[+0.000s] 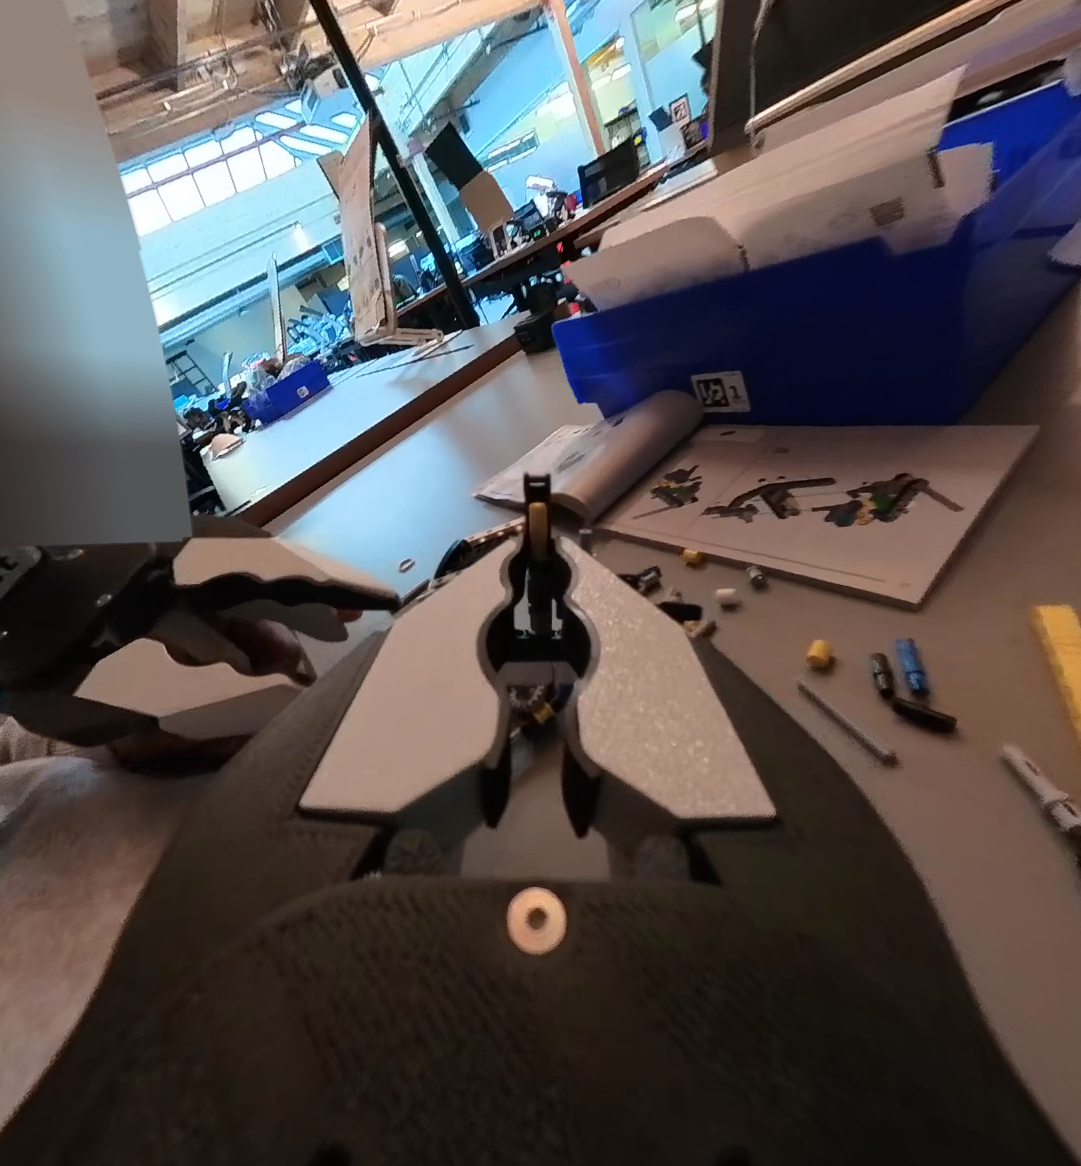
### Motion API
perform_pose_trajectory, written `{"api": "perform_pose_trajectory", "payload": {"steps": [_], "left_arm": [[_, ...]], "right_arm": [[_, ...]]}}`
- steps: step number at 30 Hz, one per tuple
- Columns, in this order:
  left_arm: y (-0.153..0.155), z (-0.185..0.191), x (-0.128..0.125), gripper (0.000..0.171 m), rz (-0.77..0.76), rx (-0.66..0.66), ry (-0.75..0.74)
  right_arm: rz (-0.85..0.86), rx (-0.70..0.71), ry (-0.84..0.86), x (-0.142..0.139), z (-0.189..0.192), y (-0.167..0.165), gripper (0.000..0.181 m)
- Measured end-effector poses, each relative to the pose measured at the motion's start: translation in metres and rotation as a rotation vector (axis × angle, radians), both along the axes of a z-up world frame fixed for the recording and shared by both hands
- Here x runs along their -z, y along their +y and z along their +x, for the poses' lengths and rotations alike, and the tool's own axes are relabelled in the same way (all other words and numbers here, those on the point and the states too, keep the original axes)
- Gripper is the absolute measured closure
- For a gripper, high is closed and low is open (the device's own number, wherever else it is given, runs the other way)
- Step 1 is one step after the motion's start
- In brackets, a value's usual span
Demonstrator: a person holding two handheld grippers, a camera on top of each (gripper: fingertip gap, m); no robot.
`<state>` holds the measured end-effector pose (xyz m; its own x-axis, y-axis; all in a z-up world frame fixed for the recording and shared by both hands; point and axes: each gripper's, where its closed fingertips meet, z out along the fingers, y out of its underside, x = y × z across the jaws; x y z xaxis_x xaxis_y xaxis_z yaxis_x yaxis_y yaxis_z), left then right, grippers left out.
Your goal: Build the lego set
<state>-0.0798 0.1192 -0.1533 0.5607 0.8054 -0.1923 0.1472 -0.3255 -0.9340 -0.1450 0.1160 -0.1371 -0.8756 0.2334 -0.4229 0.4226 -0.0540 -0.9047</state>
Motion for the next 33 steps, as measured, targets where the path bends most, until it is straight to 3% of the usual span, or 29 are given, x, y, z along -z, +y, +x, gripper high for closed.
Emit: {"api": "perform_pose_trajectory", "payload": {"steps": [7,14,17,24,33], "left_arm": [[0.006,0.002,0.006,0.14,-0.208,-0.009,0.083],[0.012,0.005,0.007,0.147,-0.255,-0.005,0.115],[0.014,0.007,0.001,0.145,-0.139,0.021,0.082],[0.0,0.016,-0.038,0.135,0.394,0.16,-0.104],[0.007,0.026,-0.024,0.146,0.396,0.259,-0.205]], "right_arm": [[0.086,-0.097,-0.028,0.01,0.019,-0.012,0.176],[0.133,-0.129,-0.048,0.017,0.025,-0.014,0.176],[0.132,-0.144,-0.012,0.014,0.027,-0.011,0.176],[0.2,-0.312,0.273,0.005,0.053,-0.003,0.176],[0.218,-0.521,0.432,0.006,0.09,0.003,0.176]]}}
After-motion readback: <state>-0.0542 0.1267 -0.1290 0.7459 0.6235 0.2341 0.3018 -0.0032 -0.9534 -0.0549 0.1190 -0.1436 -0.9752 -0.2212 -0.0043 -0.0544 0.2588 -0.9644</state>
